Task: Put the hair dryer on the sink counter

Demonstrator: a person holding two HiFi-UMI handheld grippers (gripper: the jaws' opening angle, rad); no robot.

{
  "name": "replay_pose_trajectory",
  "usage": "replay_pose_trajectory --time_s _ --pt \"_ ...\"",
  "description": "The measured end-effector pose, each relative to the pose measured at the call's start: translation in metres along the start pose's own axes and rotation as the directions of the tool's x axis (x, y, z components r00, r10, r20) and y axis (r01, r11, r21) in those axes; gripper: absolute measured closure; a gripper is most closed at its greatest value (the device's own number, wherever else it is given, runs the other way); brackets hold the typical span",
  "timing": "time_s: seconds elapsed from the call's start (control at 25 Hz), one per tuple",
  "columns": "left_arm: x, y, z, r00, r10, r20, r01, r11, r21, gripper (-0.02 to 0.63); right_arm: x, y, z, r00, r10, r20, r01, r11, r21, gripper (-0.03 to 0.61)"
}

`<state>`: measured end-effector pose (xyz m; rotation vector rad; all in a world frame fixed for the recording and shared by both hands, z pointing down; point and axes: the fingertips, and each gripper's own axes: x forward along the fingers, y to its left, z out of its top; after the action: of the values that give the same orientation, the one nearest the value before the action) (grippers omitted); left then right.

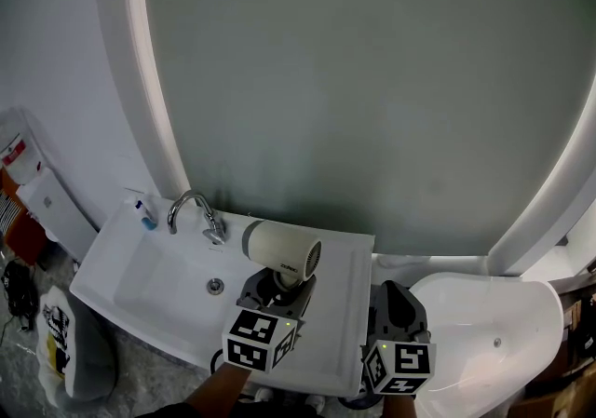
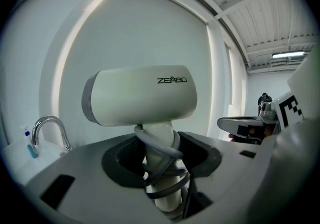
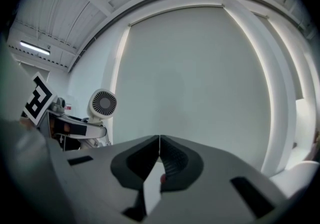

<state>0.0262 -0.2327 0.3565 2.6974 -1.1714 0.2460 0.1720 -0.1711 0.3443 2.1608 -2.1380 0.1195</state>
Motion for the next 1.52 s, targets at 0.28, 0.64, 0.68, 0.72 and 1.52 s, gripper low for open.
replay_pose_trajectory --time_s 0.28,0.64,0.68,0.72,1.52 --pt "0.008 0.001 -0.021 0.999 0.001 -0.053 -0.002 1.0 -0.017 0.414 0.005 -0.002 -0.019 0.999 0.007 -0.04 -0.006 1.0 0.021 0.557" --pt "0.019 0.002 -0.042 0.994 0.003 -0.107 -0.007 0.999 -0.04 0.414 0.012 -0.006 -0.044 0.995 0.018 -0.094 -0.014 0.999 0.047 0.557" --pt "0.021 0.003 -0.045 0.993 0.0 -0.115 -0.005 0.999 -0.043 0.414 0.014 -0.006 -0.047 0.995 0.019 -0.101 -0.014 0.999 0.05 0.557" --pt "0.023 0.003 -0.049 0.992 -0.001 -0.126 -0.005 0.999 -0.046 0.414 0.015 -0.006 -0.051 0.994 0.019 -0.108 -0.014 0.998 0.053 0.557" --pt "0.056 0.004 -0.128 0.952 -0.021 -0.306 -0.017 0.993 -0.121 0.414 0.038 -0.011 -0.124 0.968 0.055 -0.247 -0.026 0.993 0.119 0.557"
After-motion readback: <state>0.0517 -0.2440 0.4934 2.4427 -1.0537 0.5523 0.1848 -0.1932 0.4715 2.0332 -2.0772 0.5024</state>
